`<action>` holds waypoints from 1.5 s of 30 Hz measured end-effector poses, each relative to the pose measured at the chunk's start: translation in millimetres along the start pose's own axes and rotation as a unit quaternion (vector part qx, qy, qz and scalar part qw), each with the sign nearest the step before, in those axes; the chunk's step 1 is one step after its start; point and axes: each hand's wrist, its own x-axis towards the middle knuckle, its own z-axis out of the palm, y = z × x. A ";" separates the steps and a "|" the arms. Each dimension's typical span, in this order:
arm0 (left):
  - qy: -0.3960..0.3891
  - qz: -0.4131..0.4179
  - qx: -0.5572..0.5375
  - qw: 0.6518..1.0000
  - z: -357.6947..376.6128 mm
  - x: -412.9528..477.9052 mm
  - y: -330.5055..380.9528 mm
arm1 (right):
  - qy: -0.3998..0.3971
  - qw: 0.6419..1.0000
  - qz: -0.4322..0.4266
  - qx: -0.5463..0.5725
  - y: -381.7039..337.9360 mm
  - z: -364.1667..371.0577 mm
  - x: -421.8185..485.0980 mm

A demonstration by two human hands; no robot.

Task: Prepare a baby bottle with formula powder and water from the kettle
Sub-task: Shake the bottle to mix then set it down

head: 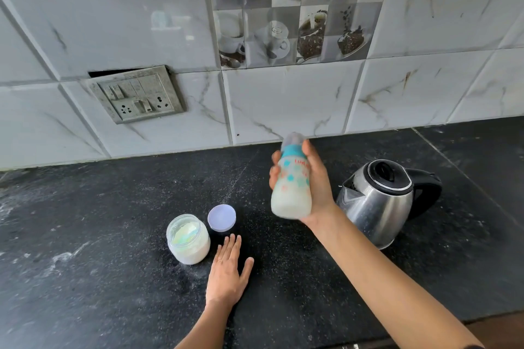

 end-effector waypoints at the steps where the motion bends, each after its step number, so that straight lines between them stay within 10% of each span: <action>1: 0.000 0.000 0.002 1.000 0.4 -0.2 0.2 | 0.036 0.999 -0.005 0.032 -2.9 1.6 2.4; 19: 0.001 0.000 -0.001 1.000 0.2 0.1 0.1 | -0.039 0.999 0.020 0.014 1.1 0.8 7.6; 33: 0.005 0.003 -0.001 1.000 1.2 -0.4 0.4 | 0.106 0.994 0.012 0.019 -4.6 5.2 10.8; 45: 0.007 0.001 -0.002 1.000 0.5 0.0 -0.2 | -0.032 0.997 0.023 -0.067 12.9 3.4 -4.0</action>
